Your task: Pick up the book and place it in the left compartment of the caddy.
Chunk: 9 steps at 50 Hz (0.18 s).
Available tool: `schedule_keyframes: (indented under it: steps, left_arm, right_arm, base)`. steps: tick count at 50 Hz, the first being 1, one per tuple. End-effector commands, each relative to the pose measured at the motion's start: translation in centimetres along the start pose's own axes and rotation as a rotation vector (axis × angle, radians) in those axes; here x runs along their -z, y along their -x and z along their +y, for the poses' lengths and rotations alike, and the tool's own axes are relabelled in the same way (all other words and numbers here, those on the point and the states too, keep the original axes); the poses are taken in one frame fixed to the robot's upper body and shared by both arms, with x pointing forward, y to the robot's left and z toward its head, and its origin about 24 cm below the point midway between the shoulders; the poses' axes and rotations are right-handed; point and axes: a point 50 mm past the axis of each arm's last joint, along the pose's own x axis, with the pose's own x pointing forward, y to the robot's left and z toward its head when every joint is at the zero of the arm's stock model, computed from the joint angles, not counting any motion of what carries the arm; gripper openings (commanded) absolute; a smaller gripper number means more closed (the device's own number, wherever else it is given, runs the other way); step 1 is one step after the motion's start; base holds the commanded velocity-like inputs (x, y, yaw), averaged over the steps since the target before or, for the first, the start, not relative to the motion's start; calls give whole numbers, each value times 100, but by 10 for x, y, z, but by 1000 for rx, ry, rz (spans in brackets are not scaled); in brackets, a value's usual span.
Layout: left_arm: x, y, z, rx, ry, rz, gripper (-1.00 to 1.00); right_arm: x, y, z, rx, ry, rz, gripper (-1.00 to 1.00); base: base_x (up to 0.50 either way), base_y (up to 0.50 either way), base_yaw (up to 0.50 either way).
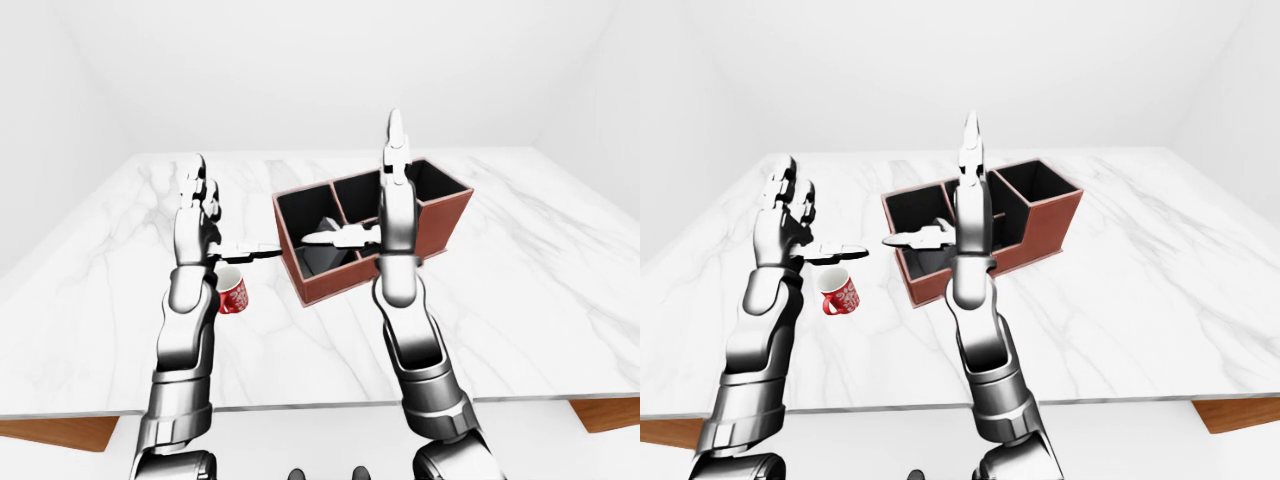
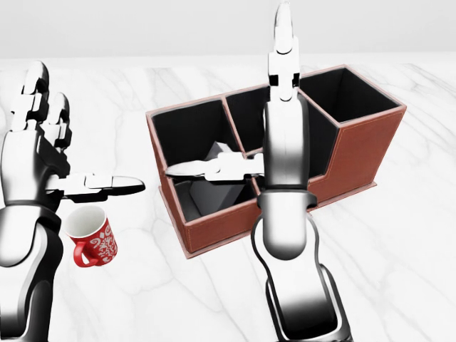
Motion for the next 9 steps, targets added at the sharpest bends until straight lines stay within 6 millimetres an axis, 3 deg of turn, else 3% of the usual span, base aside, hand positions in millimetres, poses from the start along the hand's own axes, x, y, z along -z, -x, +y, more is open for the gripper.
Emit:
schedule_keyframes:
  steps: [1,9]
  left_arm:
    - [-13,4,2,1,-5,-56,100]
    - [-16,4,0,0,-6,-71,100]
  right_arm:
    - [12,29,-38,82,-55,57,100]
    - [17,28,-46,98,-62,71,100]
  base:
    - [0,0,0]
    - [0,0,0]
